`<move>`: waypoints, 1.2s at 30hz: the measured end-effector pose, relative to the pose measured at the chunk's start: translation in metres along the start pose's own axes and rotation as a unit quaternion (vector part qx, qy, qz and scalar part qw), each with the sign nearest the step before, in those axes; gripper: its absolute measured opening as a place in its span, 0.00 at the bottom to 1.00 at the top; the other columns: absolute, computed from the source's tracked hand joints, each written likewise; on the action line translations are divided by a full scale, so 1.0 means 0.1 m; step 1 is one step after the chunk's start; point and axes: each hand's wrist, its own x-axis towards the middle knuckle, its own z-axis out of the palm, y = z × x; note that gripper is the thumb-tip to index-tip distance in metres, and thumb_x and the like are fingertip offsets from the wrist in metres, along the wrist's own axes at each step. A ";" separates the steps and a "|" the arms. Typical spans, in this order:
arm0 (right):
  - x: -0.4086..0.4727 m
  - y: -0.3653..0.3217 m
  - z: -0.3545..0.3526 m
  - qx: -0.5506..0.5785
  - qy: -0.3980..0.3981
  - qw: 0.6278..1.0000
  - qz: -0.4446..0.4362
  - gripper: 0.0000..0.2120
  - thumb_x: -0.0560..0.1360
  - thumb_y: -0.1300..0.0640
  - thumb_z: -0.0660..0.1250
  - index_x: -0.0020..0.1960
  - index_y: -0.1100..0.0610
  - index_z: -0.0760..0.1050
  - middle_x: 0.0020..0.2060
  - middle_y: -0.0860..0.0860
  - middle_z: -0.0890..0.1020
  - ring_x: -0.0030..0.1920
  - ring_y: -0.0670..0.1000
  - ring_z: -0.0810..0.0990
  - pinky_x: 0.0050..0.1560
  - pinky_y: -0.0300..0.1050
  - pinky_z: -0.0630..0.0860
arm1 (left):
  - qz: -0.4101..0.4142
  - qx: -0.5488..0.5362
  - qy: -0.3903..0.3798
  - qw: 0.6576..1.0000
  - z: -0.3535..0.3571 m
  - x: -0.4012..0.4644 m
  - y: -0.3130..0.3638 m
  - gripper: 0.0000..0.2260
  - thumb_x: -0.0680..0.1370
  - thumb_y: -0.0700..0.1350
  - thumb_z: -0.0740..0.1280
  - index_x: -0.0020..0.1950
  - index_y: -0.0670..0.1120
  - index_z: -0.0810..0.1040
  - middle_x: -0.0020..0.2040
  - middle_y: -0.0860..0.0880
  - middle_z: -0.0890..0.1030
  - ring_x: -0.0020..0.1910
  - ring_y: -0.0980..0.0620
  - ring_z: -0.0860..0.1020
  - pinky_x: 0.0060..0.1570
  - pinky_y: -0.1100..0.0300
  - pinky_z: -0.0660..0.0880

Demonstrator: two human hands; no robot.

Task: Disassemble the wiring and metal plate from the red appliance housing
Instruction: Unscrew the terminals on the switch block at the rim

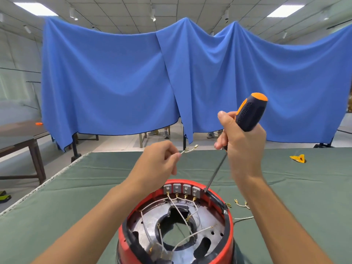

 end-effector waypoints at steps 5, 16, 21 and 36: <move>0.02 -0.15 0.00 -0.044 -0.059 0.997 -0.016 0.09 0.73 0.62 0.70 0.36 0.56 0.74 0.19 0.48 0.70 0.19 0.50 0.68 0.23 0.38 0.67 | -0.017 -0.092 0.076 0.993 0.22 0.06 0.11 0.09 0.79 0.41 0.63 0.39 0.44 0.75 0.27 0.50 0.79 0.19 0.60 0.67 0.25 0.67 0.63; 0.25 -0.25 -0.27 -0.185 -0.013 0.976 -0.116 0.07 0.67 0.54 0.70 0.35 0.56 0.75 0.23 0.49 0.73 0.24 0.45 0.67 0.25 0.36 0.65 | -0.152 -0.358 0.058 0.920 0.71 0.14 0.24 0.08 0.79 0.38 0.62 0.40 0.39 0.77 0.23 0.50 0.76 0.16 0.53 0.65 0.18 0.66 0.63; 0.28 0.14 -0.31 -0.404 -0.131 0.905 -0.021 0.15 0.68 0.55 0.70 0.28 0.55 0.67 0.20 0.48 0.69 0.25 0.48 0.63 0.27 0.43 0.63 | -0.160 -0.392 0.072 0.903 0.84 0.15 0.20 0.08 0.79 0.38 0.63 0.40 0.40 0.77 0.25 0.50 0.77 0.16 0.54 0.66 0.18 0.67 0.65; 0.28 0.49 -0.42 -0.424 -0.188 0.875 0.138 0.18 0.68 0.56 0.73 0.27 0.56 0.66 0.21 0.48 0.68 0.25 0.51 0.63 0.26 0.40 0.60 | -0.162 -0.283 0.060 0.944 0.80 0.04 0.06 0.06 0.76 0.40 0.67 0.39 0.42 0.80 0.33 0.49 0.81 0.26 0.52 0.75 0.26 0.58 0.72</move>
